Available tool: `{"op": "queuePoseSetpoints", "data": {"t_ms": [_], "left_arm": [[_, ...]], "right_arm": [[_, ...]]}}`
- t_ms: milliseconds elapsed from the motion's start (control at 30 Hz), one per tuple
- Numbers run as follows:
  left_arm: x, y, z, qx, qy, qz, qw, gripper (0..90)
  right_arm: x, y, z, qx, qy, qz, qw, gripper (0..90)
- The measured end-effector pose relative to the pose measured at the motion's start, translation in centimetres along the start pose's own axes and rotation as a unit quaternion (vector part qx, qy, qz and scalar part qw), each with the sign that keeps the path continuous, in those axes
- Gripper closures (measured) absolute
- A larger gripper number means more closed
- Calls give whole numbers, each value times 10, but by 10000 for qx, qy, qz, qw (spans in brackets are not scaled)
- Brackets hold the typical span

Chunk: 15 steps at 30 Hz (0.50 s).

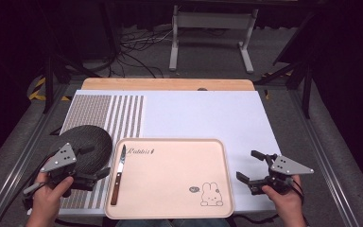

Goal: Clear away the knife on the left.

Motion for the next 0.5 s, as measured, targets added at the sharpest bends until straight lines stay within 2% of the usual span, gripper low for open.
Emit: {"op": "queuePoseSetpoints", "data": {"t_ms": [167,267,367,500], "left_arm": [[-4,12,4,-32,-114,-40,9999,33],[-7,22,9,-201,-70,-237,9995,33],[-9,28,11,-176,-142,-273,9994,35],[-12,36,11,-162,-112,-383,9991,34]], "right_arm": [[0,1,0,3,-14,-2,10000,37],[0,1,0,-2,-21,-11,10000,37],[0,1,-1,-6,7,-20,10000,37],[0,2,-1,-27,16,-35,10000,37]]}}
Point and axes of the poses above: each handheld gripper's, and its own axes: x roughly forward along the jaws, y roughly out of its underside, z roughly to its left, the point moved 1 cm from there along x, roughly forward along the jaws, and after that the axes turned 12 degrees about y, right-handed, at the moved point
